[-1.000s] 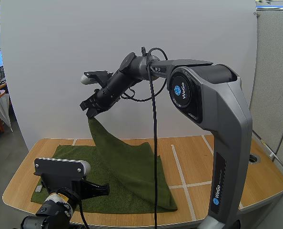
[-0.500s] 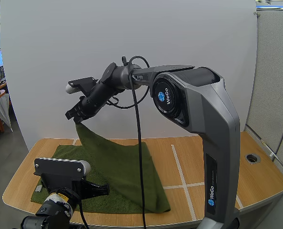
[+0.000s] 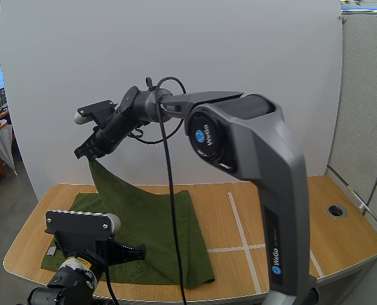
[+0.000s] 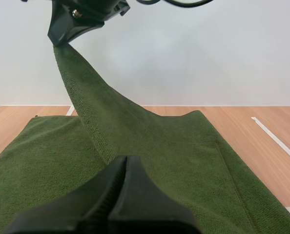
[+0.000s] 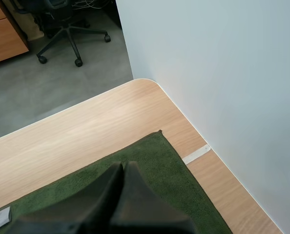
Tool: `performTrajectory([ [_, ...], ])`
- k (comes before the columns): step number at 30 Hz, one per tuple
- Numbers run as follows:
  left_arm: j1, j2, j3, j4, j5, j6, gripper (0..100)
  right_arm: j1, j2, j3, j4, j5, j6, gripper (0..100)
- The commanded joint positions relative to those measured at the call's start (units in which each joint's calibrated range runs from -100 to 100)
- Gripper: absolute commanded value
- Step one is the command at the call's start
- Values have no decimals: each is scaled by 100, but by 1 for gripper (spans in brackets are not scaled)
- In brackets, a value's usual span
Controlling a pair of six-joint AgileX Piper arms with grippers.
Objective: Fold the towel
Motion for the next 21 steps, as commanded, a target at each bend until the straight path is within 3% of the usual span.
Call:
performTrajectory([
  [1,13,-25,12,68,-68,-27,0,34,486,-706,-37,407,157,0],
  [12,13,-25,12,68,-68,-27,0,131,1187,-1419,-58,423,176,0],
  [21,13,-25,12,68,-68,-27,0,247,1586,-1646,-432,72,367,0],
])
